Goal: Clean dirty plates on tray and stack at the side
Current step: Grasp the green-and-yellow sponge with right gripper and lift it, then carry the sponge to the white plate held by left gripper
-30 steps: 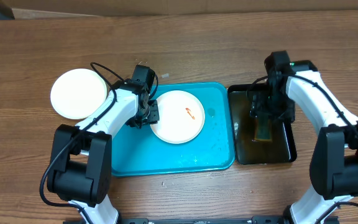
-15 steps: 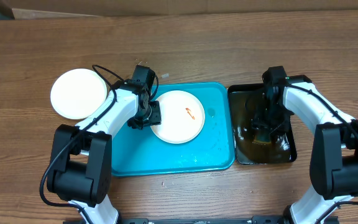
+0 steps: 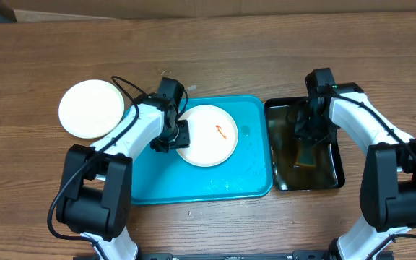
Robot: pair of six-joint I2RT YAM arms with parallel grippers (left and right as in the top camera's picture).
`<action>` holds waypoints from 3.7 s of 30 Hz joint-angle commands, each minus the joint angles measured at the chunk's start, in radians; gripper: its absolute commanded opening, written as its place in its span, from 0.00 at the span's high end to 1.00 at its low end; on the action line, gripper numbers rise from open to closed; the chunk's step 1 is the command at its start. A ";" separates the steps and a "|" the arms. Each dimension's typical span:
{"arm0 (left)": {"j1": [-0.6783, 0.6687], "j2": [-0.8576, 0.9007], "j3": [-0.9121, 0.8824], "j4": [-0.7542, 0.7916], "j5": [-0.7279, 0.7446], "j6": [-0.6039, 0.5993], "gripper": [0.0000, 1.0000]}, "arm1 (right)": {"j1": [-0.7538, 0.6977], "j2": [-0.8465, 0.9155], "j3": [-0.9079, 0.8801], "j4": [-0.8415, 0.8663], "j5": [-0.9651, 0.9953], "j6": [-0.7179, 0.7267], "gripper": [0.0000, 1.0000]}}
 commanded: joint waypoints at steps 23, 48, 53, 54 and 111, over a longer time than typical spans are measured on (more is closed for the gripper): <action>-0.007 0.013 0.009 -0.001 0.010 0.023 0.53 | -0.001 -0.021 -0.035 -0.096 -0.035 0.001 0.45; -0.013 0.013 0.008 0.039 0.007 -0.019 0.73 | -0.001 -0.023 0.209 -0.201 -0.058 -0.075 0.96; -0.013 0.013 0.008 0.038 0.006 -0.019 0.96 | -0.001 -0.023 0.209 -0.190 -0.074 -0.075 0.96; -0.013 0.013 0.008 0.038 0.006 -0.019 0.96 | 0.000 -0.023 0.209 -0.190 -0.096 -0.076 0.96; 0.001 0.013 0.009 0.074 0.062 -0.019 0.96 | 0.272 -0.022 0.447 -0.204 -0.198 0.001 0.96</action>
